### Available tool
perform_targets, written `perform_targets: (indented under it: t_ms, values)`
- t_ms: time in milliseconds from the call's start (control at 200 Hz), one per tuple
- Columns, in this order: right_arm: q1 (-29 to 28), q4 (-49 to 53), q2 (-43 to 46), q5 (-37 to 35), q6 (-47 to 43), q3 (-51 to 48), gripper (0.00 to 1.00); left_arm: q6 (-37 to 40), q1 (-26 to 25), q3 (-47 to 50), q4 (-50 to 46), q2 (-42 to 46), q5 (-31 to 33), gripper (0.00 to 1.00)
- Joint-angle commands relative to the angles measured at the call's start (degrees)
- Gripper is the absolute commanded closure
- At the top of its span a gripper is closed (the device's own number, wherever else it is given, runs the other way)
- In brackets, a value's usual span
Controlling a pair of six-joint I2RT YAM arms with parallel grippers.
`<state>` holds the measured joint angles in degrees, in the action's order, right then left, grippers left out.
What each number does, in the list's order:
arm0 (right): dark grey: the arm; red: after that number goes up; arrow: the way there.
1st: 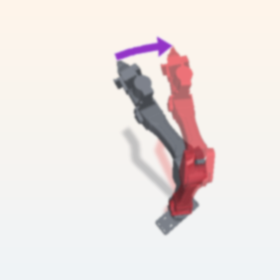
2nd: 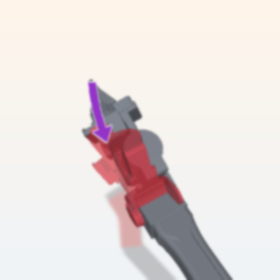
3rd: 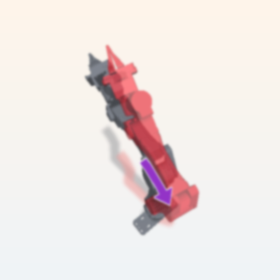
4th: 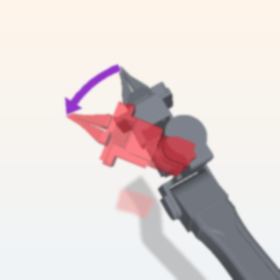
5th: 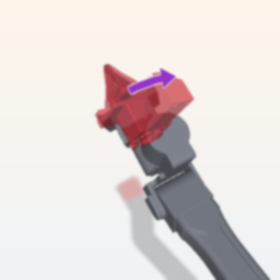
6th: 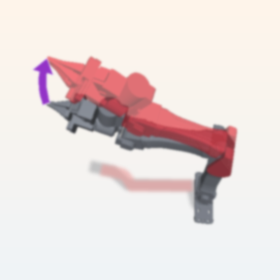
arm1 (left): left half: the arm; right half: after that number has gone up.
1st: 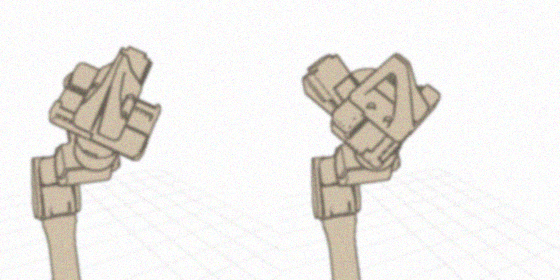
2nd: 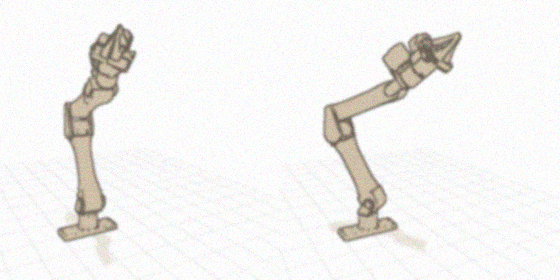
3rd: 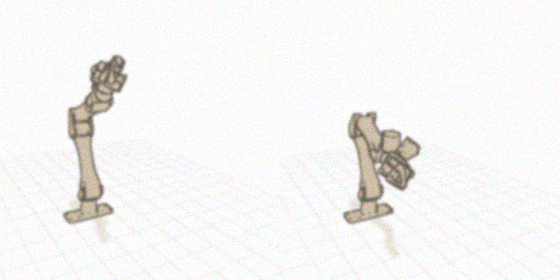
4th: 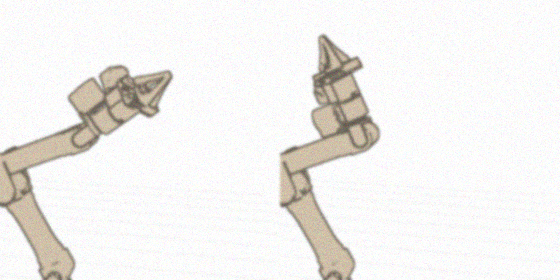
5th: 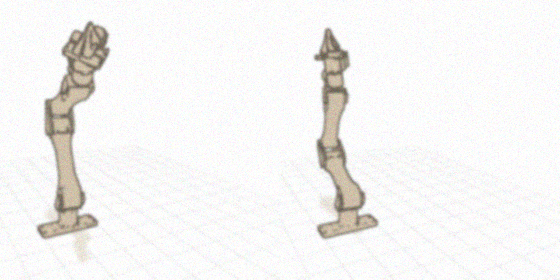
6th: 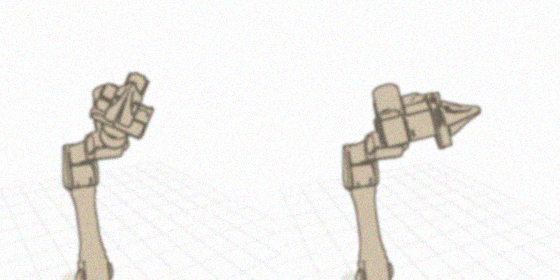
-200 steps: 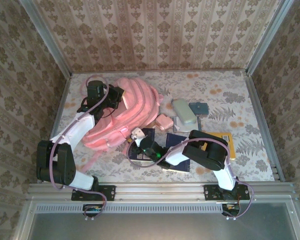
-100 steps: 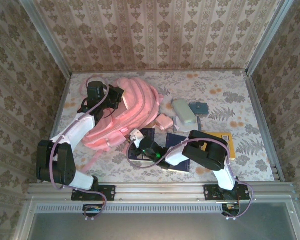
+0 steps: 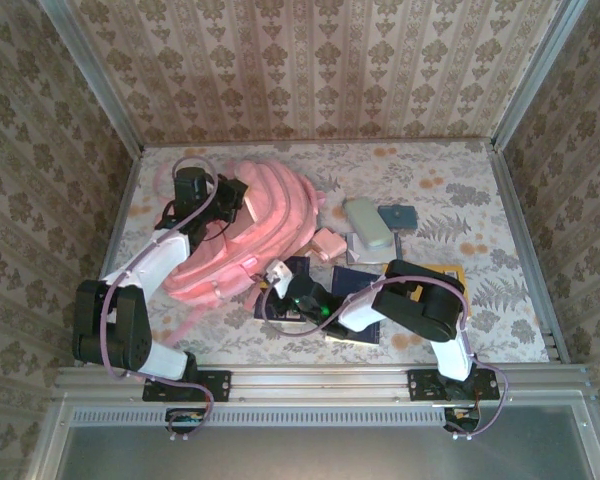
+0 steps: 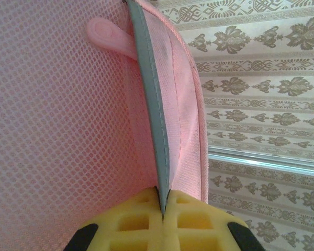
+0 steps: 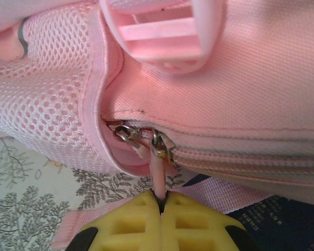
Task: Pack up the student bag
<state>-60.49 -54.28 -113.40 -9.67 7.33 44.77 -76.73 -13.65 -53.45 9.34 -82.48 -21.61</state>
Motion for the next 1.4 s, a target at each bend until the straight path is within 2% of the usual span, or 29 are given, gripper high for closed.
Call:
perform_targets:
  t_ms: [0, 185, 420, 590, 845, 1000, 1395]
  values:
    - [1.55, -7.35, 0.85, 4.88, 6.19, -1.23, 1.00, 1.12, 1.26, 0.36, 2.96, 3.58, -0.28, 1.00]
    - [3.86, -10.39, 0.55, 10.01, 11.48, -2.32, 1.00, 1.88, 1.78, 0.72, 2.65, 4.02, -0.88, 1.00]
    - [6.22, -9.02, 2.43, 15.11, 15.51, -3.78, 1.00, 3.90, 2.66, 1.07, 2.17, 4.32, -1.99, 1.00]
    - [9.52, -8.26, 3.46, 20.76, 21.84, -4.18, 1.00, 5.25, 3.32, 1.04, 1.37, 4.74, -2.65, 1.00]
    - [10.34, -15.06, -3.60, 33.78, 35.15, 0.75, 0.98, 5.14, 3.69, 1.30, 1.53, 4.69, -3.01, 1.00]
    - [10.61, -18.55, -8.57, 33.59, 42.90, 3.02, 0.94, 4.70, 4.00, 1.44, 1.55, 4.89, -3.04, 1.00]
    - [10.25, -19.42, -11.67, 32.17, 47.24, 5.12, 0.77, 4.04, 4.11, 2.53, 2.50, 4.78, -2.82, 1.00]
